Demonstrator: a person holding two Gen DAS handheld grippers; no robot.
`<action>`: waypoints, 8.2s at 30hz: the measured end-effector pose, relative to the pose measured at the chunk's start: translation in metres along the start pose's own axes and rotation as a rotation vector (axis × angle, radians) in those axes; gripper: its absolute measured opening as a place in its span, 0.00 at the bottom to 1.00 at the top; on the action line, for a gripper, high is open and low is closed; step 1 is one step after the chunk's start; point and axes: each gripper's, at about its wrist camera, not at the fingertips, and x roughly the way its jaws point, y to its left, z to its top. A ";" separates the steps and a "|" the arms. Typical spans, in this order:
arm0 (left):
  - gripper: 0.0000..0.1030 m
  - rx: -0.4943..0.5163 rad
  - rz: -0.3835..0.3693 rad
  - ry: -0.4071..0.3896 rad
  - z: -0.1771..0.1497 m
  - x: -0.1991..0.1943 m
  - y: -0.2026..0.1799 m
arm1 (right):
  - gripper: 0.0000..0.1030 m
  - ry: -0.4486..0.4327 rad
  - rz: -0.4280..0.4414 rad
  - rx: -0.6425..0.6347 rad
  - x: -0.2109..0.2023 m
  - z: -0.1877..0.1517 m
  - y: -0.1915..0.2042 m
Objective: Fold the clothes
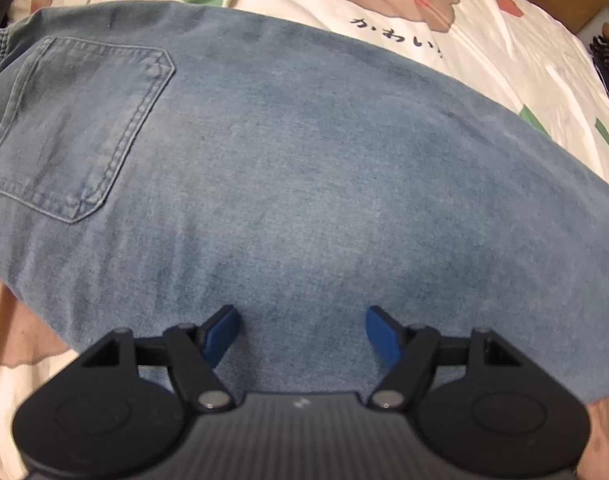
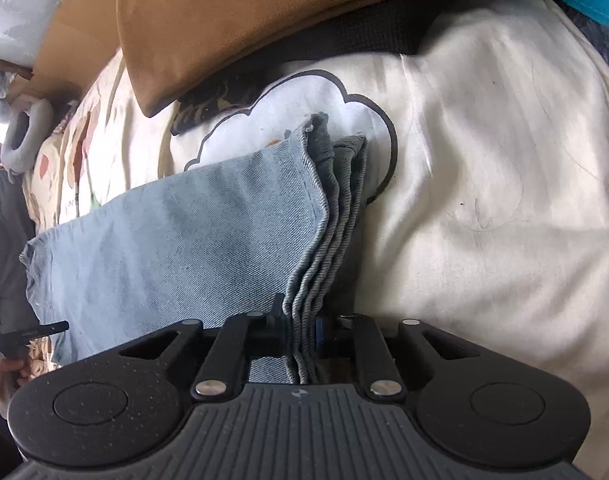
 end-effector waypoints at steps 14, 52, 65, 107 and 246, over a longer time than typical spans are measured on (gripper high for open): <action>0.67 -0.090 -0.046 -0.043 -0.039 -0.026 0.049 | 0.08 -0.047 -0.010 -0.122 -0.077 0.011 0.080; 0.66 -0.199 -0.221 -0.195 -0.003 -0.043 -0.036 | 0.08 -0.256 -0.007 -0.352 -0.256 0.066 0.223; 0.62 -0.203 -0.303 -0.222 0.008 -0.043 -0.069 | 0.08 -0.294 -0.109 -0.353 -0.303 0.095 0.213; 0.12 -0.070 -0.619 -0.157 -0.019 0.002 -0.049 | 0.08 -0.212 -0.281 -0.362 -0.300 0.127 0.271; 0.49 -0.782 -0.091 -0.537 -0.163 -0.205 0.146 | 0.08 0.016 0.137 -0.255 0.000 0.071 0.556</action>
